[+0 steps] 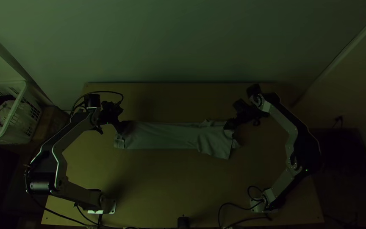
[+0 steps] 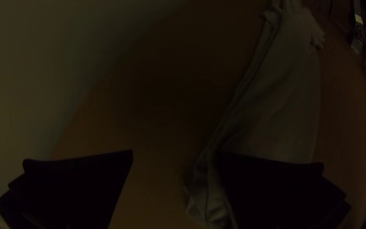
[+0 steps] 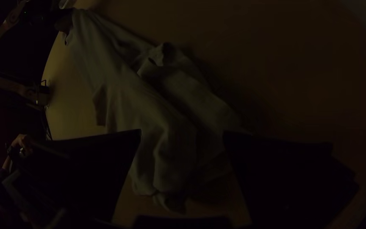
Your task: Fold the t-shirt
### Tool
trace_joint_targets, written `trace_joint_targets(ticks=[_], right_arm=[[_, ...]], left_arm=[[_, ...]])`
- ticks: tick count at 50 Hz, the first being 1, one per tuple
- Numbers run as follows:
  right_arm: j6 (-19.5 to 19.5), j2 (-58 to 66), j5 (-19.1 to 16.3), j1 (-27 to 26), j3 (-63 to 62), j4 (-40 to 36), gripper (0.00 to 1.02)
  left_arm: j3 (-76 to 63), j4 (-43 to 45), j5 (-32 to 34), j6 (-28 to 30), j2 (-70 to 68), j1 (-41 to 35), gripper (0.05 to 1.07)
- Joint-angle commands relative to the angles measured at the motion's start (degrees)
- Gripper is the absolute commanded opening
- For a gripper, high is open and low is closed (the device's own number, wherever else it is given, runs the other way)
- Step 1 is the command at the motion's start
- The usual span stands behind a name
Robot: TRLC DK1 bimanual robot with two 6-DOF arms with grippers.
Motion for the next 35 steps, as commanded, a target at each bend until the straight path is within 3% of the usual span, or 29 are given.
trace_joint_targets(ticks=[1, 7, 24, 35], right_arm=[[0.8, -4.4, -0.2, -0.8, 0.1, -0.7, 0.98], [2.0, -6.2, -0.2, -1.8, 0.6, -0.7, 0.98], [4.4, -9.2, -0.2, -2.4, 0.4, -1.8, 0.98], [6.5, -11.0, -0.2, -1.5, 0.2, -2.1, 0.98]], left_arm=[[1.7, -0.1, 0.0, -6.6, -3.7, 1.2, 1.03], [1.2, -1.0, 0.9, -12.1, -5.1, 3.4, 1.03], [-4.2, -11.4, 4.7, -15.5, -8.5, 6.3, 1.03], [-2.3, -17.5, 7.2, -18.6, -3.0, 10.3, 1.03]])
